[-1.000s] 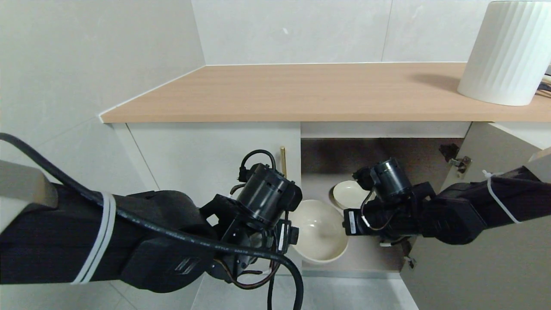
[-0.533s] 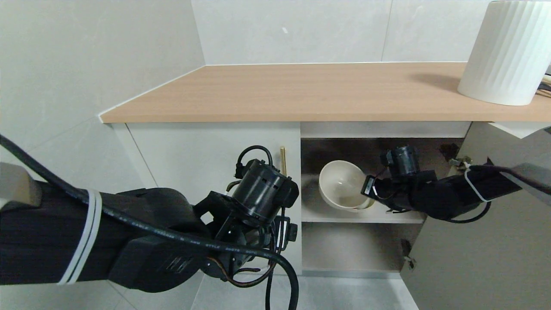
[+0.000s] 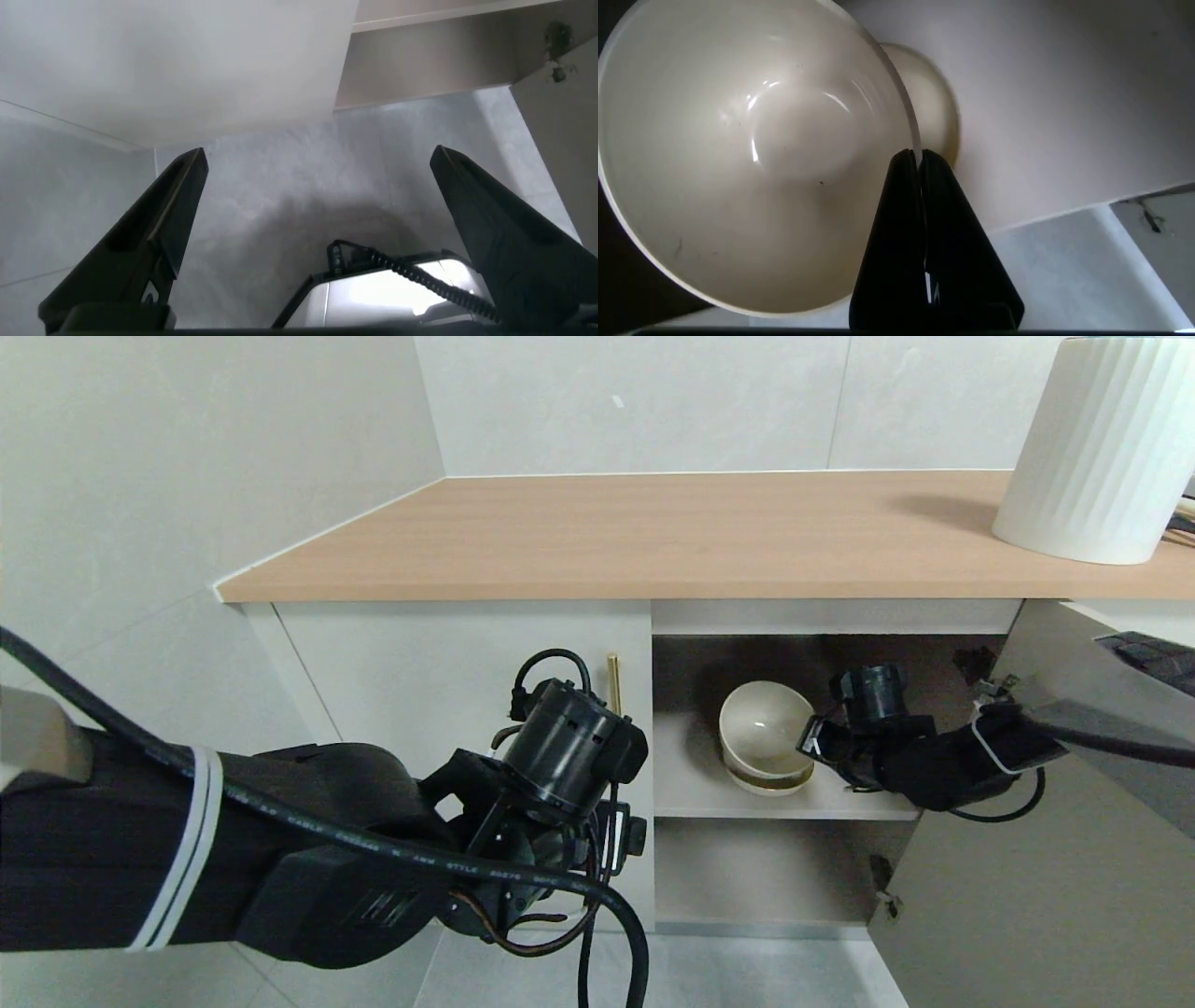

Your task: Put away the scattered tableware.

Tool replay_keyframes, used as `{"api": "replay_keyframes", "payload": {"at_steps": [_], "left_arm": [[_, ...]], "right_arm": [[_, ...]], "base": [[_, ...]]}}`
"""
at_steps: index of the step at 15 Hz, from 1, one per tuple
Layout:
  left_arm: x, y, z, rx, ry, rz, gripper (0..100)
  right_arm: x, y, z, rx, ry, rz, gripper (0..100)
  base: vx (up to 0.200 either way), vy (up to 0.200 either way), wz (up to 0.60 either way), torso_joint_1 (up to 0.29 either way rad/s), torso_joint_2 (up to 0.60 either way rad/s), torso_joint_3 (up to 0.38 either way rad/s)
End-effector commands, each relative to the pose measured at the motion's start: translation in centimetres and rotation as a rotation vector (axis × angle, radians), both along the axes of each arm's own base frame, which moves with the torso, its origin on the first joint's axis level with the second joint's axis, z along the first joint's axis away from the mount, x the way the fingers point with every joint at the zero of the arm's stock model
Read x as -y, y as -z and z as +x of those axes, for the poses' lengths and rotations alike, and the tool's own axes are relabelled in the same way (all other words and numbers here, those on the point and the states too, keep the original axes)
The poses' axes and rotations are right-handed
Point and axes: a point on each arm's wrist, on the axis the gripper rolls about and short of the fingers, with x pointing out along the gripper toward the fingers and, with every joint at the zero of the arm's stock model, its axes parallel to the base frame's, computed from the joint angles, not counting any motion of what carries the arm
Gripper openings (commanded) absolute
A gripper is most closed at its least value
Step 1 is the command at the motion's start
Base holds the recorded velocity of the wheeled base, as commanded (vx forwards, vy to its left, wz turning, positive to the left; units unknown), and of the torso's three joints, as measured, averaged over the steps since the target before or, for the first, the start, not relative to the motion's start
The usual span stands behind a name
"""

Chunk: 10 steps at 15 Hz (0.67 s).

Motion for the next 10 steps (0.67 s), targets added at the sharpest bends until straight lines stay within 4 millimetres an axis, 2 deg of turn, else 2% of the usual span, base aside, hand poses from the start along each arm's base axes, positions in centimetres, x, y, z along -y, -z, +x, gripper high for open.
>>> {"api": "replay_keyframes", "payload": {"at_steps": [1, 10], "left_arm": [[0.02, 0.08, 0.05, -0.001, -0.001, 0.001, 100], [0.05, 0.2, 0.07, -0.004, -0.001, 0.005, 100]], "right_arm": [[0.07, 1.1, 0.45, -0.018, 0.004, -0.007, 0], [0.48, 1.76, 1.06, -0.023, 0.018, -0.015, 0]], "base": [[0.0, 0.0, 0.0, 0.0, 0.0, 0.0], [0.0, 0.0, 0.0, 0.0, 0.0, 0.0]]}}
